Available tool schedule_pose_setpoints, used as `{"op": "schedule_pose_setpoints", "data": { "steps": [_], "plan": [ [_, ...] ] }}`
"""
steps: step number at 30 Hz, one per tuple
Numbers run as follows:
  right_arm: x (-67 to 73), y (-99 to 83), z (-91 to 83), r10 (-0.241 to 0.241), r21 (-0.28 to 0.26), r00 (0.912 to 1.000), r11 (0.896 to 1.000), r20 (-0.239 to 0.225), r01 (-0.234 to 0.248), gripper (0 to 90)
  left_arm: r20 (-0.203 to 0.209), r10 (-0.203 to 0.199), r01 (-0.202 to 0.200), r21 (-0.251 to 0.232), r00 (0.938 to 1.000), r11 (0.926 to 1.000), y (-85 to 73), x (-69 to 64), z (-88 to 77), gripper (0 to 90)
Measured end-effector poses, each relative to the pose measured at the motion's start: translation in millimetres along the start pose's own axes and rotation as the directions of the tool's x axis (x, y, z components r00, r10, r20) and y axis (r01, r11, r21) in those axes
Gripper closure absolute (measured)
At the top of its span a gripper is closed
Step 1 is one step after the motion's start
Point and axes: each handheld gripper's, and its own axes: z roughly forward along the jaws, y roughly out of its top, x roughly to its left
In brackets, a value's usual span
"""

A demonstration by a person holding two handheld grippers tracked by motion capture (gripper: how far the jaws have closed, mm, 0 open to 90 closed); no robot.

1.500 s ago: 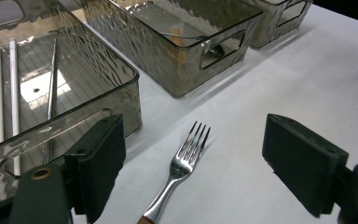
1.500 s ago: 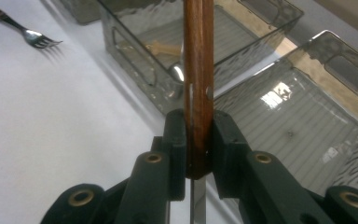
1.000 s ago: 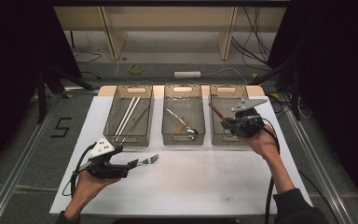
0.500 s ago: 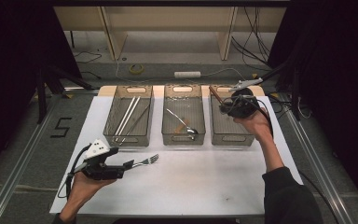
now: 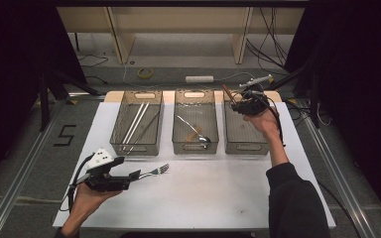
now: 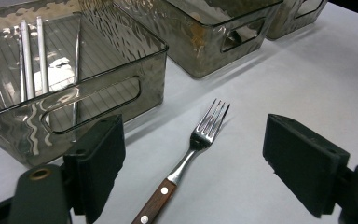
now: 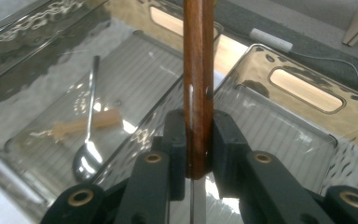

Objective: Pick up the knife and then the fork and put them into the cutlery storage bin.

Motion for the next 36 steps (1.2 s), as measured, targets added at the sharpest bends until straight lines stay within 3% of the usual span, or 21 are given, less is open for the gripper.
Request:
{"op": "schedule_pose_setpoints", "data": {
  "steps": [13,28,34,36],
  "plan": [
    [-15.4,-4.8,21.5,0.088,0.01,0.9956,0.996,0.033,-0.088,77.9,0.001,0.012,-0.012,0.008,0.9999,0.9999,-0.6,-0.6,1.0,20.5],
    [-14.9,-11.4,39.0,0.155,0.035,0.9848,0.987,0.077,-0.158,77.7,-0.003,0.004,-0.004,0.007,1.0,1.0,-1.3,1.1,0.7,21.1],
    [-14.2,-13.3,46.4,0.192,0.059,0.9734,0.978,0.125,-0.201,76.7,-0.001,0.015,-0.015,0.018,0.9999,0.9997,-0.8,-1.3,3.9,21.1],
    [-14.0,-13.4,47.9,0.196,0.073,0.9678,0.975,0.158,-0.21,71.5,-0.002,0.019,-0.019,0.019,0.9998,0.9996,-0.7,-1.5,3.6,21.1]
  ]
}}
